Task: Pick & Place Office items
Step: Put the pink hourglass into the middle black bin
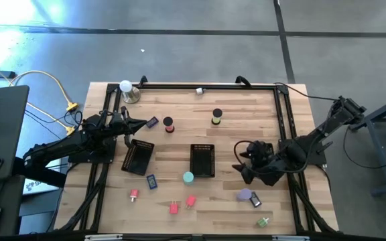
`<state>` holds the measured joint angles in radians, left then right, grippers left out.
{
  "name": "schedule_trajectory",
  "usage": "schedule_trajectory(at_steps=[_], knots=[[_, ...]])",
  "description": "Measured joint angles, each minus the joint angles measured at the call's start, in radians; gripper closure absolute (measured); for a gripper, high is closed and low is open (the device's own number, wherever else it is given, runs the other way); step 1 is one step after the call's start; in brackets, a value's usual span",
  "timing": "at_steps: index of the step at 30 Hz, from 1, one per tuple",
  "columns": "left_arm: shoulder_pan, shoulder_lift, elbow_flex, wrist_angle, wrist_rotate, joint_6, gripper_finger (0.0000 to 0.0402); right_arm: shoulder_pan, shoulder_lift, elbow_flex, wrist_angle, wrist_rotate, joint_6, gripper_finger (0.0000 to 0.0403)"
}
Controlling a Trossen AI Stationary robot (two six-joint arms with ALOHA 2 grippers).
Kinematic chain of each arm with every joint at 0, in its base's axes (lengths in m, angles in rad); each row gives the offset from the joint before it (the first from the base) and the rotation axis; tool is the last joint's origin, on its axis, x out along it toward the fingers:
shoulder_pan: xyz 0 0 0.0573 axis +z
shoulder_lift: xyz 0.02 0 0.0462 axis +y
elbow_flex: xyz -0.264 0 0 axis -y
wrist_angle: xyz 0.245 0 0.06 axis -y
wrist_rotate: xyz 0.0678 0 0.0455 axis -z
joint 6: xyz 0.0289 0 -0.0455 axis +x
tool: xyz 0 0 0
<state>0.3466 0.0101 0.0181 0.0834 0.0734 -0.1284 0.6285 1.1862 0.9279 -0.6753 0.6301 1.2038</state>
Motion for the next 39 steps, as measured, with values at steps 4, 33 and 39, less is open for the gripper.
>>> schedule_trajectory(at_steps=[4, 33, 39], knots=[[0.0, 0.0, 0.0, -0.001, 0.0, 0.0, 0.0401, 0.011, 0.0, 0.0, 0.032, -0.046, -0.039, 0.0042], [-0.001, 0.0, 0.0, 0.052, 0.007, -0.051, 0.0398, 0.006, 0.097, -0.001, 0.212, -0.135, -0.423, 0.0023], [-0.001, 0.0, 0.0, 0.052, 0.009, -0.031, 0.0369, 0.006, 0.097, -0.001, 0.212, -0.136, -0.446, 0.0023]])
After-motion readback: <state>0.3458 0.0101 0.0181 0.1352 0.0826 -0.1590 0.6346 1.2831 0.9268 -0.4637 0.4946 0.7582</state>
